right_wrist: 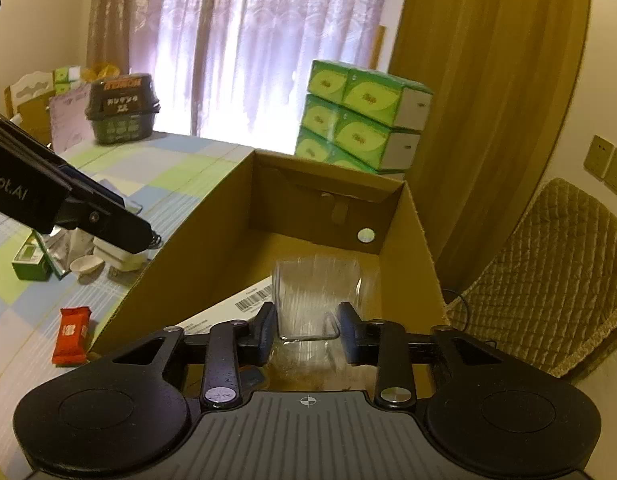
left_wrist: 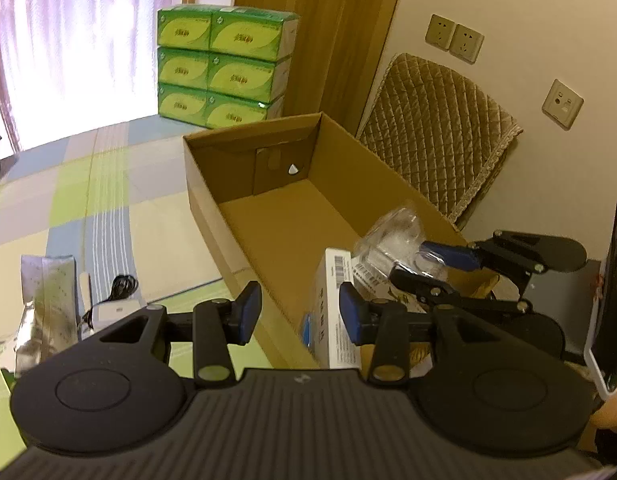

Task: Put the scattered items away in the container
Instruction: 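Open the right tool and the left tool to drop both items inside, then move both tools back over the green spray box and red candy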

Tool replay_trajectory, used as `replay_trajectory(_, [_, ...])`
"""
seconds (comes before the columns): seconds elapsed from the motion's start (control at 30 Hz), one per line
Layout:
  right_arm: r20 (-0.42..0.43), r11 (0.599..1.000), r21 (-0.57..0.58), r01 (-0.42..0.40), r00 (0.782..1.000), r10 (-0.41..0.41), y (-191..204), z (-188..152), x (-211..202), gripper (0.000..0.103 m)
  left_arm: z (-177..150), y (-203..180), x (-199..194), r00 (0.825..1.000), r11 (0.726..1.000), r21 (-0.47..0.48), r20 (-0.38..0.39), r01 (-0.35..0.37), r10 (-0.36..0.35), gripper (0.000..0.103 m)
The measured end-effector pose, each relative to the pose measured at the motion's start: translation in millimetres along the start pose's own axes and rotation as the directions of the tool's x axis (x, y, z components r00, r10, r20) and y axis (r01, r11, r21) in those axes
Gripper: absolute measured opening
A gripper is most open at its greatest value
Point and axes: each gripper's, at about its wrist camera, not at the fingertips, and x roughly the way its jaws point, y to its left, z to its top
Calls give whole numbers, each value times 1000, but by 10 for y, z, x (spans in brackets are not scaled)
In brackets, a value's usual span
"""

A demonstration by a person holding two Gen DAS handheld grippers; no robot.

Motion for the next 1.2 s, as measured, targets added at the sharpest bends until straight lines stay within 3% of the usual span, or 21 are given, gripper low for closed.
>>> replay_trajectory(0.03, [15,1000,-1,2,1000,-2,5,6,-26,70,-20,11,-8,1000,1000,-3,-1,0,0,37])
replay_trajectory(0.93, [-11,988,155,-7,1000,9,452,-322,-677,71,-878,263,-540,998,995,-89,-35,-52,49,53])
replay_trajectory(1.13, [-38,984,176,-29,999,36,656,-344,-760,72,-1089,341,-725,997,990,-115,-39,-77,73,65])
replay_trajectory(1.2, [-36,986,166,-32,999,39,747,-359,-787,94,-1162,380,-790,996,988,-127,-39,-85,80,68])
